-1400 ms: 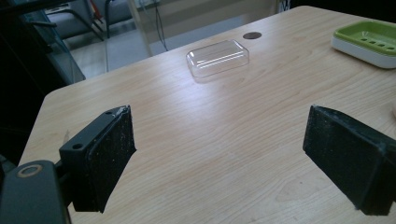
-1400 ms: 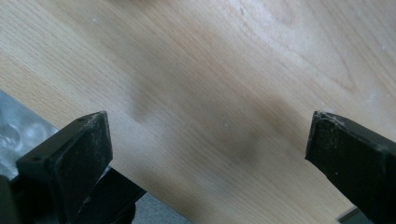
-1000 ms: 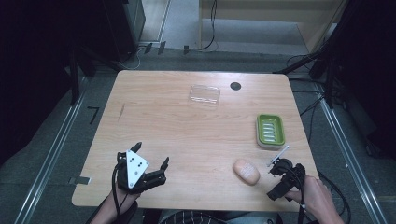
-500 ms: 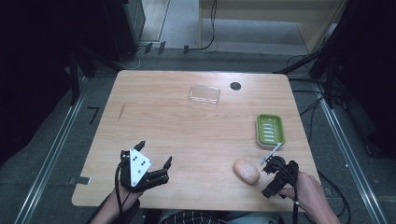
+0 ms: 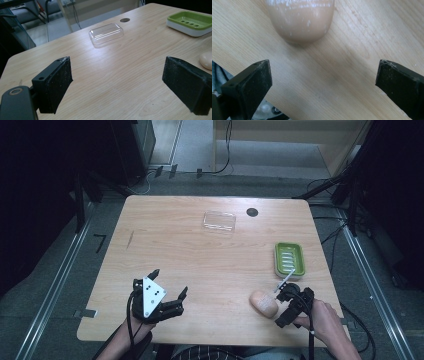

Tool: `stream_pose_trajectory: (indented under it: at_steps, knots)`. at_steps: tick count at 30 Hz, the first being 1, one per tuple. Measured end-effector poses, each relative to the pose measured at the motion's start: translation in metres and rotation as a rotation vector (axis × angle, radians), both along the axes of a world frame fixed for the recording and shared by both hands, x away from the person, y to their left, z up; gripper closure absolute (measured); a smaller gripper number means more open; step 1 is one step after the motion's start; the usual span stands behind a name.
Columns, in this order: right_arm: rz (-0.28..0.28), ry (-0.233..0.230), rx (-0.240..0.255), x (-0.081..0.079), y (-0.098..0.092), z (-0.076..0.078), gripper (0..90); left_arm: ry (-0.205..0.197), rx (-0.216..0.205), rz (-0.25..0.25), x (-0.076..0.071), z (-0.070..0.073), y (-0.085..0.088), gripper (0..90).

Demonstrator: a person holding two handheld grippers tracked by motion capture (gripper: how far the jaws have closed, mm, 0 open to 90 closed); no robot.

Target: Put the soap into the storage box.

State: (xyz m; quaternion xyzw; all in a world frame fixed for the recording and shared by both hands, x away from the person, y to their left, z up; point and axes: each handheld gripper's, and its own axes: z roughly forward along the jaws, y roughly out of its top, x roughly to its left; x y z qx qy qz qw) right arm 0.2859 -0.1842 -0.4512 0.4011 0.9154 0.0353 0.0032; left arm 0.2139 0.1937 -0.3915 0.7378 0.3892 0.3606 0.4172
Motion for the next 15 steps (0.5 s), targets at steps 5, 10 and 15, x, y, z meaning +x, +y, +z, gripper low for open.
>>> stream_pose_trajectory:
  at_steps: [5,10,15]
  knots:
    - [0.004,-0.005,0.006,0.004,0.004,0.001,0.7,0.001,-0.003,-0.002,0.001,0.0,0.0,9.7]
    - [0.013,-0.001,0.006,0.009,0.013,0.001,0.7,0.001,-0.003,-0.005,0.001,0.0,0.0,9.7]
    - [0.03,0.003,0.006,0.013,0.02,0.0,0.7,0.006,-0.005,-0.008,0.002,-0.001,-0.001,9.7]
